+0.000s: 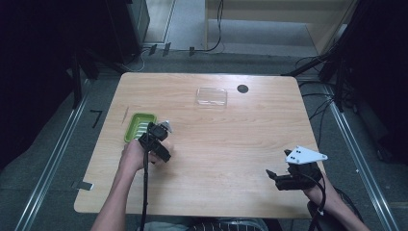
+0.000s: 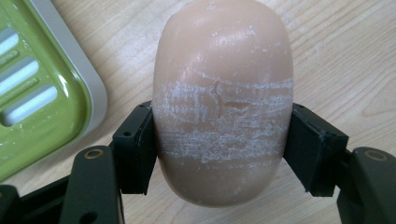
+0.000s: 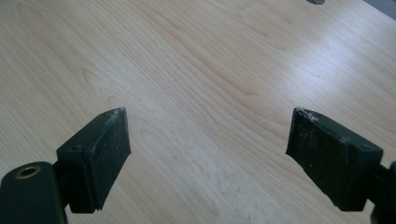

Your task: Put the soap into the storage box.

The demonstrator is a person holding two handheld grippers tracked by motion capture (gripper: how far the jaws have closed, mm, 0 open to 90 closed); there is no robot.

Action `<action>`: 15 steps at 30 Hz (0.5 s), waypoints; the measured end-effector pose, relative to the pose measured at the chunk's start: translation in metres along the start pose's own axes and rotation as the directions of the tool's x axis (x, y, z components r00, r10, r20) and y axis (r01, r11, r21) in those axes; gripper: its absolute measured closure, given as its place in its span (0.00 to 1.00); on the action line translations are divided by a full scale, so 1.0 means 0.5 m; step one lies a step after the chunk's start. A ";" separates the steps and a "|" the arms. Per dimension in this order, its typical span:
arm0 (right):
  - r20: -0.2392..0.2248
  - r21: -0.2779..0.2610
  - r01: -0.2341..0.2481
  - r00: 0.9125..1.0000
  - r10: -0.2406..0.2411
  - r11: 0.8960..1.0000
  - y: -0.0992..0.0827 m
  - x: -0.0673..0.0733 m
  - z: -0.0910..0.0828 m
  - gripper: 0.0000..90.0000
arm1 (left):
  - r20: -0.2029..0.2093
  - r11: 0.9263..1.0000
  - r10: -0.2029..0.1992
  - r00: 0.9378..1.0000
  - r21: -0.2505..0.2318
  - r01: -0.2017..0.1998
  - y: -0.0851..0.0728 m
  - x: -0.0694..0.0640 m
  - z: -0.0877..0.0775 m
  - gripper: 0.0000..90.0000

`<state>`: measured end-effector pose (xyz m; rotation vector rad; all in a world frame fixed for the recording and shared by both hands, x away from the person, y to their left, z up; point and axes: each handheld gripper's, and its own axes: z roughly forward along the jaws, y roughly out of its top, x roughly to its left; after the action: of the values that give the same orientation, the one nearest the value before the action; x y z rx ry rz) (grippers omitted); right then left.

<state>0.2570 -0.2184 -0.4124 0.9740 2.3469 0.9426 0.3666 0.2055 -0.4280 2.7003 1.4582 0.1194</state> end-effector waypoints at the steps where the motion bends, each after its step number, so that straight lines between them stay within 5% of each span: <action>1: 0.000 -0.001 0.000 1.000 0.000 1.000 0.000 0.000 0.000 0.15 | -0.001 1.000 0.001 1.000 -0.001 -0.001 0.001 0.001 -0.001 0.38; 15: -0.003 -0.002 0.005 1.000 -0.005 1.000 0.001 -0.001 0.002 0.15 | -0.013 0.999 -0.025 1.000 -0.033 0.025 0.014 0.024 -0.014 0.38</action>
<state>0.2582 -0.2180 -0.4127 0.9657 2.3491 0.9452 0.3780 0.2119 -0.4198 2.6598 1.4800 0.1582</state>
